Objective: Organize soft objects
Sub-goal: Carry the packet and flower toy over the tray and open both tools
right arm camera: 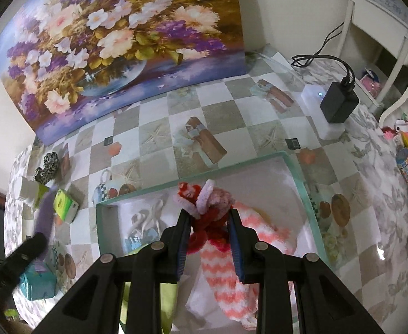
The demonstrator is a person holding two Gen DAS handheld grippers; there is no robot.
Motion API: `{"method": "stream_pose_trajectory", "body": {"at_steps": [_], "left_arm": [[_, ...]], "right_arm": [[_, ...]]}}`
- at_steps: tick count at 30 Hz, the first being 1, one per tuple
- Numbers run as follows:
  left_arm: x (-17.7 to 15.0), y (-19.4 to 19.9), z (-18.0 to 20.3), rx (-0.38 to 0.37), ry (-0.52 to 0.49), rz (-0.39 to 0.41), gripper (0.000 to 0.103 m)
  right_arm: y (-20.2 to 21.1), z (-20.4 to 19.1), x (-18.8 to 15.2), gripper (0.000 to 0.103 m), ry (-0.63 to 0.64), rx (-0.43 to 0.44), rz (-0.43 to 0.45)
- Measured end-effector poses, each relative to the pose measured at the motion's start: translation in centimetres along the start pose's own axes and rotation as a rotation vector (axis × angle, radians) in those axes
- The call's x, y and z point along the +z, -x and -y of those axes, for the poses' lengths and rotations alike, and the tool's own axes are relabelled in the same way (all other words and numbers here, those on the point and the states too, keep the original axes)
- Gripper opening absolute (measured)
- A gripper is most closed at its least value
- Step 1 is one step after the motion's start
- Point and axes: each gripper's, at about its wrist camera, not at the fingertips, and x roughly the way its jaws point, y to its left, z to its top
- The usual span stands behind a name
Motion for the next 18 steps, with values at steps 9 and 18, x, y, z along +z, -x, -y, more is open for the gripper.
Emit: {"method": "stream_pose_trajectory", "body": {"at_steps": [9, 18], "left_arm": [[-1.5, -4.4, 1.7, -0.048, -0.023, -0.077, 0.051], [-1.4, -4.6, 1.9, -0.066, -0.041, -0.047, 0.057]], "right_arm": [[-1.7, -0.9, -0.7, 0.030, 0.022, 0.002, -0.058], [-2.2, -1.8, -0.8, 0.031, 0.053, -0.004, -0.069]]}}
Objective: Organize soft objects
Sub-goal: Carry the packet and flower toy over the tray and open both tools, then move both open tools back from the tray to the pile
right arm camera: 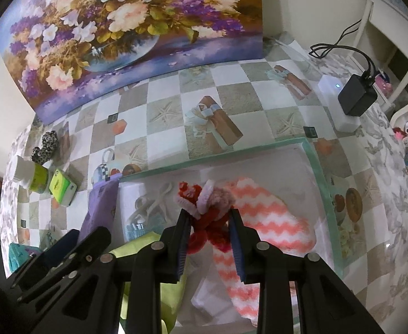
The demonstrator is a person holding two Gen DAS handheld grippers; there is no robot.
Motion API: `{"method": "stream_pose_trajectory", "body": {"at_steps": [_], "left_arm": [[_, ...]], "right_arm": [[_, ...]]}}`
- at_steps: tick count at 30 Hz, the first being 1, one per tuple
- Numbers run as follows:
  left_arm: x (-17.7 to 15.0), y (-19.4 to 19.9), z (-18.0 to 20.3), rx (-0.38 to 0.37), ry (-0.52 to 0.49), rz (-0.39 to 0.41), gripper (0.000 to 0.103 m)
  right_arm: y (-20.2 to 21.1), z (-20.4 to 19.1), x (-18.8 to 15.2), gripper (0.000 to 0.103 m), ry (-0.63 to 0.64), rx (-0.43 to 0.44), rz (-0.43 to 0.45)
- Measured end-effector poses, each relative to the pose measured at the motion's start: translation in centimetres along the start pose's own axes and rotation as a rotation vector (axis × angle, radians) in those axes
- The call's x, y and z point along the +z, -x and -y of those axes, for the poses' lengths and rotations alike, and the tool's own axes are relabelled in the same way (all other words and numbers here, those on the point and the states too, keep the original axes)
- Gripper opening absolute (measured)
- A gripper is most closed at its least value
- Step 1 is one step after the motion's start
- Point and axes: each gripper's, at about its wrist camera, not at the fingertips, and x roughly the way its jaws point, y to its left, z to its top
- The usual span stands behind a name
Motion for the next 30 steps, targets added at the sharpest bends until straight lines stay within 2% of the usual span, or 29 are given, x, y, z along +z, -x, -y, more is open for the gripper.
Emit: {"method": "stream_pose_trajectory", "body": {"at_steps": [3, 9, 11, 14, 16, 18, 19, 24, 26, 30], "left_arm": [[0.0, -0.3, -0.2, -0.003, 0.004, -0.010, 0.062], [0.0, -0.9, -0.9, 0.005, 0.030, -0.038, 0.063], [0.1, -0.9, -1.2, 0.014, 0.040, -0.047, 0.065], [0.2, -0.7, -2.0, 0.043, 0.063, -0.052, 0.071], [0.3, -0.7, -2.6, 0.058, 0.078, -0.056, 0.071], [0.4, -0.8, -3.6, 0.085, 0.102, -0.059, 0.084], [0.5, -0.8, -4.1, 0.096, 0.115, -0.058, 0.086], [0.9, -0.5, -6.4, 0.164, 0.159, -0.036, 0.087], [1.1, -0.3, -7.2, 0.190, 0.169, -0.021, 0.091], [1.4, 0.0, -8.5, 0.235, 0.179, -0.005, 0.093]], "right_arm": [[-0.2, -0.1, 0.0, 0.034, 0.007, -0.008, -0.007], [-0.4, -0.1, 0.1, 0.040, 0.004, -0.024, -0.012], [-0.4, -0.1, 0.2, 0.048, 0.003, -0.035, -0.011], [-0.4, -0.1, 0.2, 0.060, -0.001, -0.053, -0.008], [-0.5, -0.2, 0.3, 0.060, 0.002, -0.058, -0.013], [-0.8, -0.4, 0.3, 0.063, 0.006, -0.065, -0.021], [-1.0, -0.5, 0.3, 0.067, 0.010, -0.072, -0.025], [-1.7, -1.0, 0.4, 0.073, 0.032, -0.101, -0.034], [-2.0, -1.2, 0.4, 0.077, 0.037, -0.107, -0.037], [-2.5, -1.7, 0.5, 0.078, 0.045, -0.111, -0.040]]}}
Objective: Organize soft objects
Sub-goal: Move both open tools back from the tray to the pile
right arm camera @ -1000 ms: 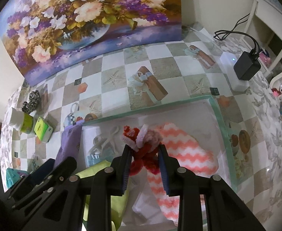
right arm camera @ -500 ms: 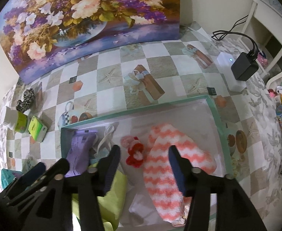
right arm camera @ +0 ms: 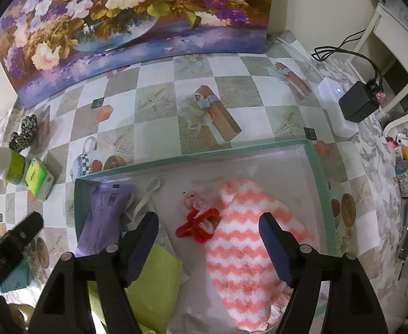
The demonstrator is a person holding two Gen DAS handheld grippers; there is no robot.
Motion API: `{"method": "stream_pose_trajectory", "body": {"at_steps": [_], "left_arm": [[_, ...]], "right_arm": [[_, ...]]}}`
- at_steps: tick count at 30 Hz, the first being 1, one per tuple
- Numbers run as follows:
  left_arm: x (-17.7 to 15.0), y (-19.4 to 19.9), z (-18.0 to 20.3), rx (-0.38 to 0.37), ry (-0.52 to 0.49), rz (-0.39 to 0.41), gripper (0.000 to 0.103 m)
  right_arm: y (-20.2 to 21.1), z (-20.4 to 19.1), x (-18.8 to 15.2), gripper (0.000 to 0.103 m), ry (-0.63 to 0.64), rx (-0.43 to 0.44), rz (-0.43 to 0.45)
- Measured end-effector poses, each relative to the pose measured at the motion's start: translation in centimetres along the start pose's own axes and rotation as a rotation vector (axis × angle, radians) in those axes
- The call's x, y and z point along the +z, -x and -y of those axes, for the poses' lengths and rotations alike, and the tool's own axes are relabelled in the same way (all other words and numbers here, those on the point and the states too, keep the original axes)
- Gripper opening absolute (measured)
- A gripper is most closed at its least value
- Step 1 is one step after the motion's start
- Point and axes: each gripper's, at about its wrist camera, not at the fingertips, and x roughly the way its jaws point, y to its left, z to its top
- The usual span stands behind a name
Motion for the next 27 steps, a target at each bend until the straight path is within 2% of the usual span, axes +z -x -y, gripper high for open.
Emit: {"method": "stream_pose_trajectory", "body": {"at_steps": [14, 27], "left_arm": [[1.9, 0.2, -5.1, 0.089, 0.082, 0.007, 0.093], [2.8, 0.7, -9.0, 0.100, 0.125, 0.016, 0.093]], "right_arm": [[0.6, -4.3, 0.4, 0.081, 0.072, 0.042, 0.048], [1.0, -10.6, -0.4, 0.081, 0.182, 0.120, 0.069]]}}
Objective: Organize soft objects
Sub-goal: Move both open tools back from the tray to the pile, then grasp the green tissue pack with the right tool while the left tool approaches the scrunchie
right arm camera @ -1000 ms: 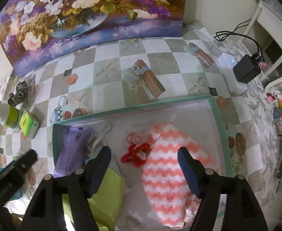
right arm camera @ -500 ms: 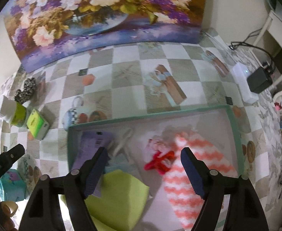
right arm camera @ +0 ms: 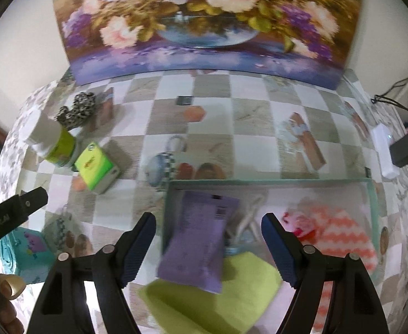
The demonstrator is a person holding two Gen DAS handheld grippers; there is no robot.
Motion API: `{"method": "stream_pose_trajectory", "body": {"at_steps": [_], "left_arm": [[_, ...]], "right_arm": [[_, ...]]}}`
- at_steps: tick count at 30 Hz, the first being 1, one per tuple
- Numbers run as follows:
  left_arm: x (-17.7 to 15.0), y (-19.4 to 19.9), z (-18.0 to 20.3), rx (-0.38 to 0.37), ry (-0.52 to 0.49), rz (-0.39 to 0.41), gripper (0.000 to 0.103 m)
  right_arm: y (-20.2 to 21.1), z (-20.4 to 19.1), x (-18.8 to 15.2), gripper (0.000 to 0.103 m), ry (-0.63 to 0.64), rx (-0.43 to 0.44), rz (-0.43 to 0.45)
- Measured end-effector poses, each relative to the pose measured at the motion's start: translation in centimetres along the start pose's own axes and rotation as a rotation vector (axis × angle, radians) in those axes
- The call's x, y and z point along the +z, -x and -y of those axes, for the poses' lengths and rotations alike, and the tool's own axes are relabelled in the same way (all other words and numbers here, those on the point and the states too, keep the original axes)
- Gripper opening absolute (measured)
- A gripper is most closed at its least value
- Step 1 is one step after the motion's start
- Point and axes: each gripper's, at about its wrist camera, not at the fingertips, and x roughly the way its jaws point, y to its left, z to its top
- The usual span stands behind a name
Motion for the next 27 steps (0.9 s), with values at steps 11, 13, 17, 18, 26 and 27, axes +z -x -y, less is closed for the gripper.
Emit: {"method": "stream_pose_trajectory", "body": {"at_steps": [11, 13, 17, 18, 26, 27], "left_arm": [[0.9, 1.2, -3.4, -0.047, 0.037, 0.015, 0.093], [1.6, 1.5, -4.3, -0.044, 0.028, 0.019, 0.093], [3.5, 2.5, -6.6, -0.026, -0.005, 0.056, 0.093], [4.0, 2.7, -7.1, -0.024, -0.019, 0.065, 0.093], [8.0, 1.5, -11.3, -0.045, -0.048, 0.056, 0.093], [8.4, 1.3, -11.7, -0.051, -0.044, 0.056, 0.093]], "right_arm": [[0.3, -3.6, 0.0, 0.081, 0.053, 0.035, 0.017], [0.3, -4.5, 0.0, 0.081, 0.074, 0.049, 0.027], [0.1, -6.0, 0.2, 0.081, 0.097, 0.072, 0.043], [0.0, -6.3, 0.2, 0.081, 0.101, 0.078, 0.047], [-2.3, -9.5, 1.4, 0.081, 0.158, 0.108, 0.030], [-2.5, -9.8, 1.6, 0.081, 0.165, 0.104, 0.033]]}}
